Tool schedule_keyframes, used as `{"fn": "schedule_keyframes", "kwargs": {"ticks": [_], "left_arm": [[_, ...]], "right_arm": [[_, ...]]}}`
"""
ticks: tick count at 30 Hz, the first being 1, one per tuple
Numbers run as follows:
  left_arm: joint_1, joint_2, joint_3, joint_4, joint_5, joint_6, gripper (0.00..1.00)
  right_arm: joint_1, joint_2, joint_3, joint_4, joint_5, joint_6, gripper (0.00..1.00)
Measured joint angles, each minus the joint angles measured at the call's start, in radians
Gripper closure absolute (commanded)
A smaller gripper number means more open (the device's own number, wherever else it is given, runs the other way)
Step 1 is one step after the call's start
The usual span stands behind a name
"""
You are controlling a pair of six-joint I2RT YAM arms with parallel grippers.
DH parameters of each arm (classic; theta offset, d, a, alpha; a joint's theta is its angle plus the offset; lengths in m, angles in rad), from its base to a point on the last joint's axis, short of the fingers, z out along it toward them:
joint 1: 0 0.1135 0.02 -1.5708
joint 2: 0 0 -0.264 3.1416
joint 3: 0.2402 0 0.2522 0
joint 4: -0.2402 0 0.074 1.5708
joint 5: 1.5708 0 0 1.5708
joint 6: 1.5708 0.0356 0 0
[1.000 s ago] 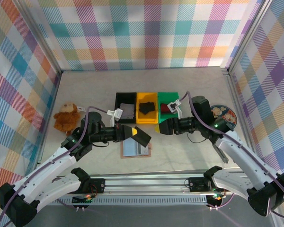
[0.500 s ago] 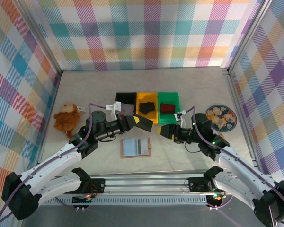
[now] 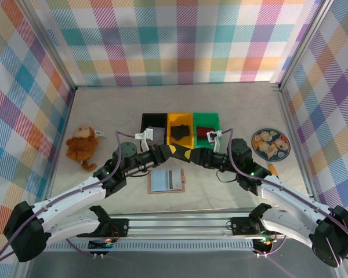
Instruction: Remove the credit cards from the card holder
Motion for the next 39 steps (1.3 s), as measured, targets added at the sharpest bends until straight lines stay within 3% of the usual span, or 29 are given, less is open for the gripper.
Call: {"fn": "schedule_keyframes", "kwargs": {"ticks": [7, 12, 13, 16, 18, 20, 23, 26, 30, 39], "left_arm": [[0.000, -0.006, -0.017, 0.067, -0.016, -0.029, 1.00], [-0.002, -0.019, -0.029, 0.083, -0.030, -0.033, 1.00], [-0.002, -0.018, -0.029, 0.084, -0.032, -0.033, 0.98], [-0.002, -0.004, -0.030, 0.098, -0.032, -0.042, 0.70], [-0.002, 0.007, -0.030, 0.095, -0.031, -0.043, 0.45], [-0.003, 0.001, -0.030, 0.071, -0.032, -0.029, 0.31], [-0.004, -0.055, -0.019, -0.038, -0.040, 0.020, 0.20], [-0.003, -0.143, 0.020, -0.185, -0.069, 0.096, 0.18], [0.000, -0.242, 0.077, -0.336, -0.115, 0.185, 0.17], [0.003, -0.269, 0.081, -0.502, -0.159, 0.254, 0.17]], "right_arm": [[0.000, -0.009, -0.008, 0.044, 0.004, -0.023, 0.71], [-0.001, -0.025, -0.021, 0.078, -0.005, -0.018, 1.00], [-0.002, -0.026, -0.021, 0.087, -0.005, -0.011, 1.00], [-0.005, -0.030, -0.023, 0.095, -0.007, -0.016, 1.00], [-0.005, -0.039, -0.023, 0.096, -0.010, -0.019, 1.00], [-0.004, -0.056, -0.022, 0.066, 0.001, -0.035, 1.00], [-0.006, -0.077, 0.002, -0.056, 0.043, -0.075, 1.00], [-0.051, -0.047, 0.078, -0.180, 0.059, -0.118, 1.00], [-0.140, 0.128, 0.224, -0.282, 0.012, -0.183, 1.00], [-0.172, 0.510, 0.536, -0.482, -0.011, -0.307, 1.00]]}}
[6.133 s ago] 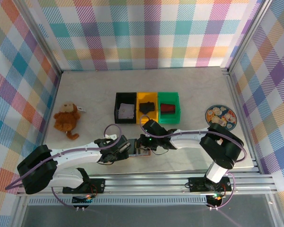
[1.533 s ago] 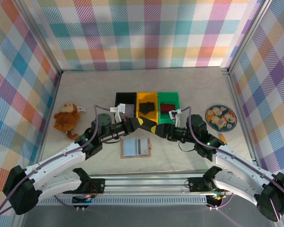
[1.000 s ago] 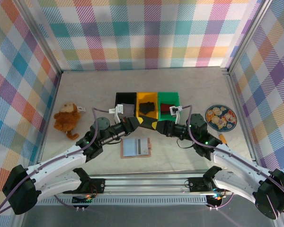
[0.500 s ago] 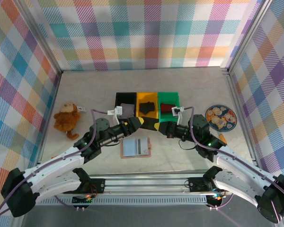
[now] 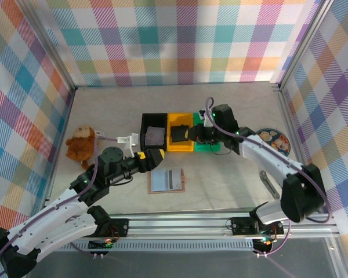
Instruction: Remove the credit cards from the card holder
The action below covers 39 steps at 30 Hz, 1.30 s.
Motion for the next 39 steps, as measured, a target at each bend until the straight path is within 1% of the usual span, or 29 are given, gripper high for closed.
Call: {"fn": "schedule_keyframes", "kwargs": {"ticks": [5, 9, 13, 17, 26, 29, 30, 31, 33, 34, 36, 38, 39], "left_arm": [[0.000, -0.018, 0.000, -0.041, -0.014, 0.014, 0.17], [0.000, -0.028, -0.005, -0.056, -0.016, 0.022, 0.17], [0.000, -0.037, -0.011, -0.068, -0.030, 0.029, 0.17], [0.000, -0.037, -0.012, -0.069, -0.033, 0.030, 0.17], [0.000, -0.031, -0.028, -0.070, -0.033, 0.033, 0.16], [0.001, -0.022, -0.030, -0.070, -0.033, 0.033, 0.16], [0.001, -0.021, -0.030, -0.069, -0.033, 0.033, 0.16], [0.001, -0.021, -0.031, -0.069, -0.033, 0.033, 0.16], [0.001, -0.021, -0.031, -0.069, -0.033, 0.033, 0.16], [0.001, -0.021, -0.031, -0.069, -0.033, 0.033, 0.16], [0.001, -0.020, -0.031, -0.069, -0.033, 0.033, 0.16], [0.001, -0.019, -0.031, -0.069, -0.033, 0.033, 0.16], [0.001, -0.018, -0.031, -0.070, -0.033, 0.033, 0.16]], "right_arm": [[-0.014, 0.142, 0.134, -0.105, 0.052, -0.037, 1.00], [-0.018, 0.254, 0.201, -0.138, 0.063, -0.044, 1.00], [-0.018, 0.320, 0.222, -0.162, 0.068, -0.044, 1.00], [-0.018, 0.393, 0.288, -0.163, 0.070, -0.045, 1.00], [-0.018, 0.517, 0.412, -0.164, 0.076, -0.044, 1.00], [-0.018, 0.540, 0.424, -0.170, 0.086, -0.044, 1.00], [-0.018, 0.546, 0.430, -0.175, 0.090, -0.044, 0.98], [-0.018, 0.554, 0.439, -0.185, 0.094, -0.043, 0.93], [-0.018, 0.568, 0.461, -0.196, 0.096, -0.044, 0.89], [-0.018, 0.573, 0.471, -0.201, 0.098, -0.043, 0.85], [-0.018, 0.578, 0.480, -0.209, 0.102, -0.043, 0.75], [-0.018, 0.578, 0.480, -0.221, 0.109, -0.042, 0.57], [-0.018, 0.578, 0.480, -0.217, 0.105, -0.047, 0.52]]}}
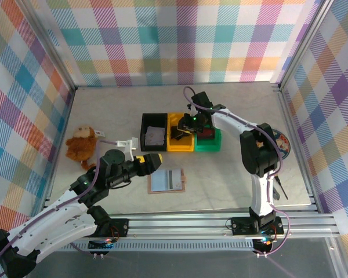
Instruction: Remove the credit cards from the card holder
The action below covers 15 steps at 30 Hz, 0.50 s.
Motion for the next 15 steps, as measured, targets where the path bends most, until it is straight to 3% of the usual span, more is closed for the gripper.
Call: {"fn": "schedule_keyframes", "kwargs": {"ticks": [8, 15], "left_arm": [[0.000, 0.003, 0.000, -0.011, 0.000, 0.000, 0.16], [0.000, 0.003, -0.009, -0.083, -0.019, -0.009, 0.18]], "right_arm": [[0.003, -0.067, 0.000, -0.051, 0.073, -0.026, 0.31], [0.002, -0.194, -0.018, -0.079, 0.089, -0.027, 0.28]]}}
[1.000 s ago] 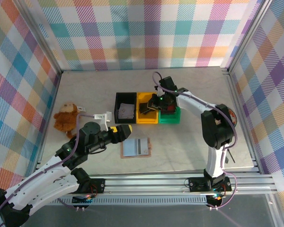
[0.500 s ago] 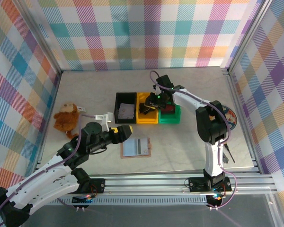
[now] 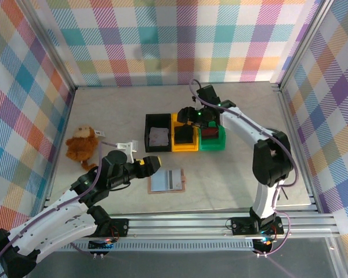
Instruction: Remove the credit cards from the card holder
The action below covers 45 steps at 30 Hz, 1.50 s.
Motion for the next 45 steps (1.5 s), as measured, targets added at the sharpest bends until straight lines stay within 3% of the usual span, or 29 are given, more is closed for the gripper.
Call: {"fn": "schedule_keyframes", "kwargs": {"ticks": [5, 9, 14, 18, 29, 45], "left_arm": [[-0.001, -0.001, -0.053, -0.042, 0.004, -0.046, 0.20], [-0.004, -0.002, -0.133, -0.035, 0.023, -0.097, 0.21], [-0.024, 0.022, -0.240, 0.062, 0.059, -0.180, 0.24], [-0.052, 0.090, -0.243, 0.153, 0.065, -0.208, 0.24], [-0.134, 0.284, -0.220, 0.347, 0.028, -0.261, 0.29], [-0.139, 0.480, -0.263, 0.516, -0.017, -0.305, 0.41]], "right_arm": [[0.047, -0.143, -0.097, -0.020, 0.030, 0.000, 0.30], [0.139, -0.264, -0.290, 0.013, 0.019, 0.013, 0.35], [0.270, -0.362, -0.539, 0.081, -0.004, 0.072, 0.39], [0.307, -0.390, -0.653, 0.167, -0.030, 0.136, 0.46], [0.333, -0.327, -0.745, 0.342, -0.038, 0.262, 0.54], [0.333, -0.261, -0.787, 0.468, -0.050, 0.346, 0.59]]}}
